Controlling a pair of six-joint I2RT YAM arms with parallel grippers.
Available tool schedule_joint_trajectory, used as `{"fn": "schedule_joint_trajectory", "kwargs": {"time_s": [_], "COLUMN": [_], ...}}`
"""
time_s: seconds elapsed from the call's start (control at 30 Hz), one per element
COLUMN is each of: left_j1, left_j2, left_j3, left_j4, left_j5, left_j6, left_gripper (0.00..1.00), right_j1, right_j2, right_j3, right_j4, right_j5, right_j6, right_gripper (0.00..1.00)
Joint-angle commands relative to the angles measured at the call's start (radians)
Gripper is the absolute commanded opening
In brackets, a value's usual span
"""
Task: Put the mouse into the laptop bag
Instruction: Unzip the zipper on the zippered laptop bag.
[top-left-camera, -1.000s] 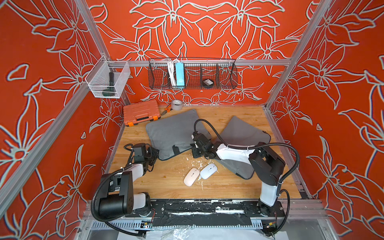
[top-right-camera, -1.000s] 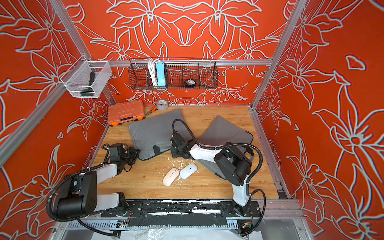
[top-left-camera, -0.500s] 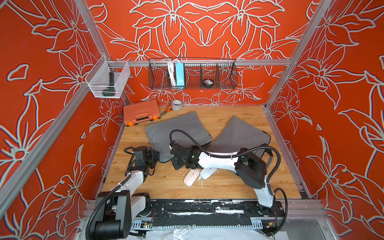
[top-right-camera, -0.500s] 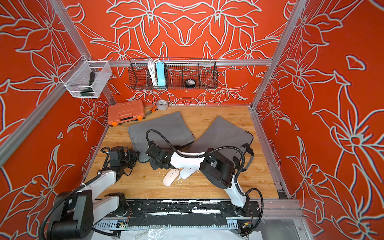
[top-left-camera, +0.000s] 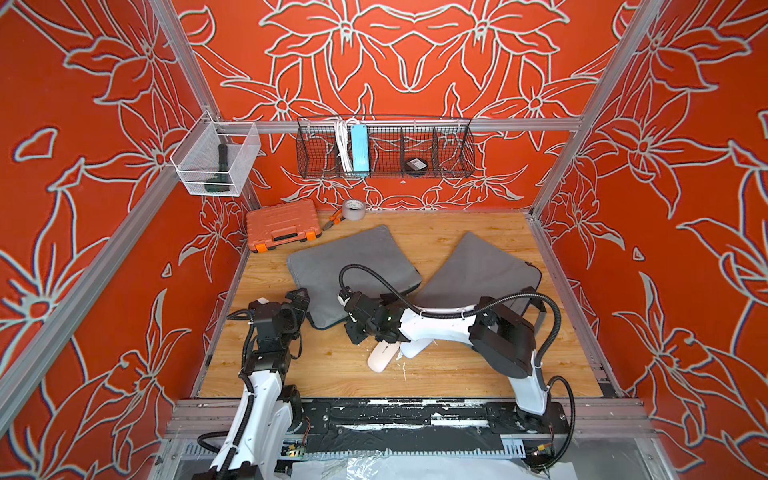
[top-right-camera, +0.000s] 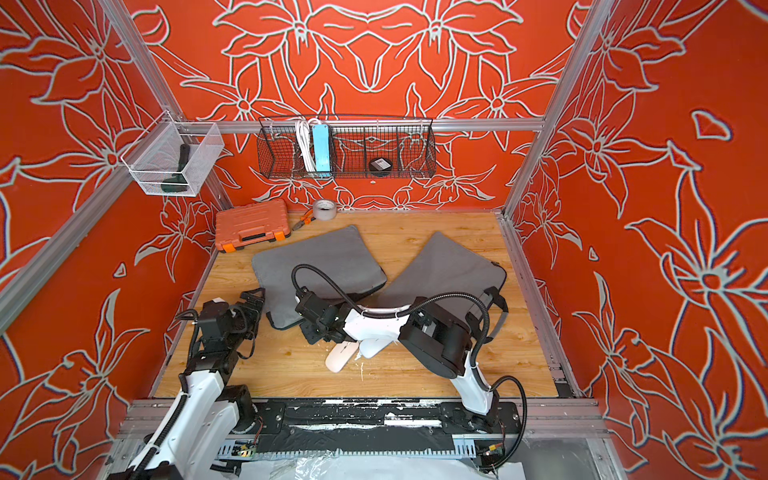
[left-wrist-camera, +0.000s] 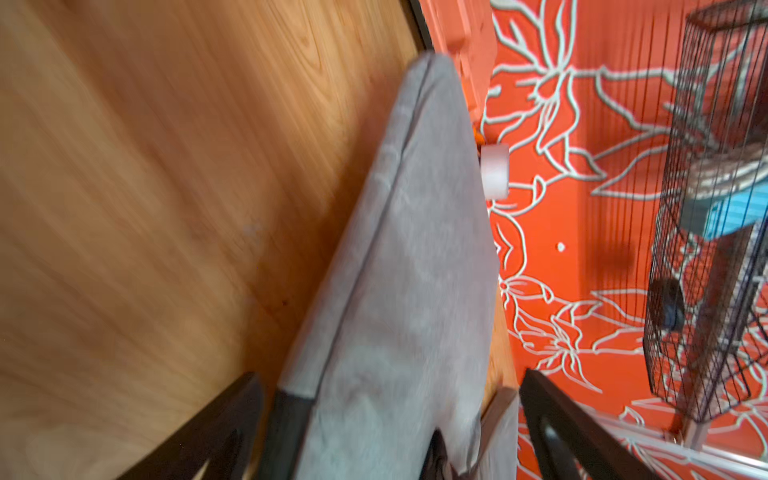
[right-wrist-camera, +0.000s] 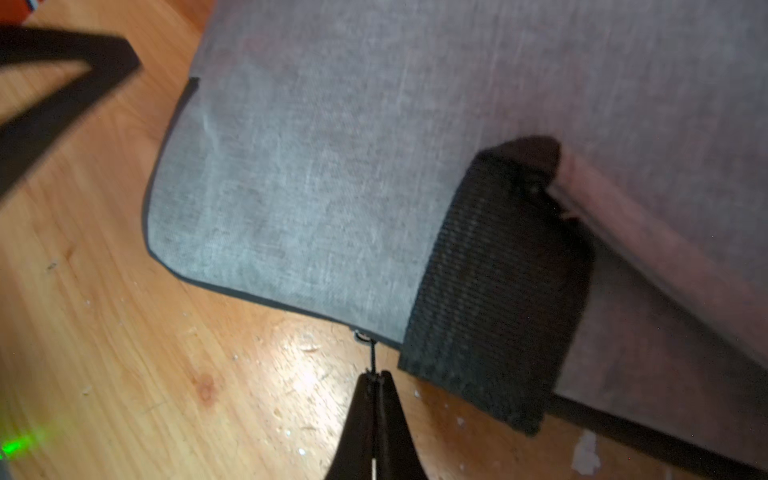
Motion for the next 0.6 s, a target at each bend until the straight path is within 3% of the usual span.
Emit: {"fn": "schedule_joint_trajectory", "kwargs": {"time_s": [0.0,0.2,0.33,0.57], "left_j1": [0.083,0.129,0.126,0.056], "left_j2": [0.074,0.309,0.369,0.408], "left_j3": [0.011,0.058,0.014,-0.001], "left_j4": [0.000,0.120,0.318,0.433], "left_j5": [0.086,0.280,0.396,0.394], "left_j6": [0.052,0.130,0.103,0.083], "left_gripper": [0.98,0.98,0.98,0.98], "right_j1": [-0.042,-0.111,-0.166,-0.192], "right_j2": [-0.067,-0.134,-0.164,-0.165], "right_j3": [-0.056,-0.161,-0.214,-0.223], "right_j4": [0.026,0.045,0.049,0.043], "right_j5": [0.044,0.070,0.069,0.057], "right_j6": [0.016,0.052,0.084,0.090], "right_gripper": [0.00,0.00,0.00,0.00]}}
